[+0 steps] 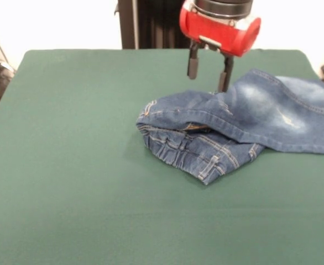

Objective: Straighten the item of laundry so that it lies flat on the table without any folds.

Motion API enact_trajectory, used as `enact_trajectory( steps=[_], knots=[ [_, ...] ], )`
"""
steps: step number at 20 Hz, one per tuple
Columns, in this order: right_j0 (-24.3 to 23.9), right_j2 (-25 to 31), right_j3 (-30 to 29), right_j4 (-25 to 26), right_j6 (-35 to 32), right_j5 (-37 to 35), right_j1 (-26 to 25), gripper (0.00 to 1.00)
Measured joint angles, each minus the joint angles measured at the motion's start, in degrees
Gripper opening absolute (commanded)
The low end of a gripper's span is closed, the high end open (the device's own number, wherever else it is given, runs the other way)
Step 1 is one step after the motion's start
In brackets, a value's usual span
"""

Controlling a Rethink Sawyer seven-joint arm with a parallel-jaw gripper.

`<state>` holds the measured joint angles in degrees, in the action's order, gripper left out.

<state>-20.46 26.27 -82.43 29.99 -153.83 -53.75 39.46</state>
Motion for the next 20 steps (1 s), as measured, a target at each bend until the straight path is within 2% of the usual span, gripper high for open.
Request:
enact_trajectory(
  steps=[14, 20],
  knots=[
    [1.69, 0.01, 5.81, 0.28, 0.0, -0.01, -5.84, 1.0],
    [1.68, 0.0, 8.28, 1.04, 0.0, 0.0, -10.24, 1.0]
  ],
)
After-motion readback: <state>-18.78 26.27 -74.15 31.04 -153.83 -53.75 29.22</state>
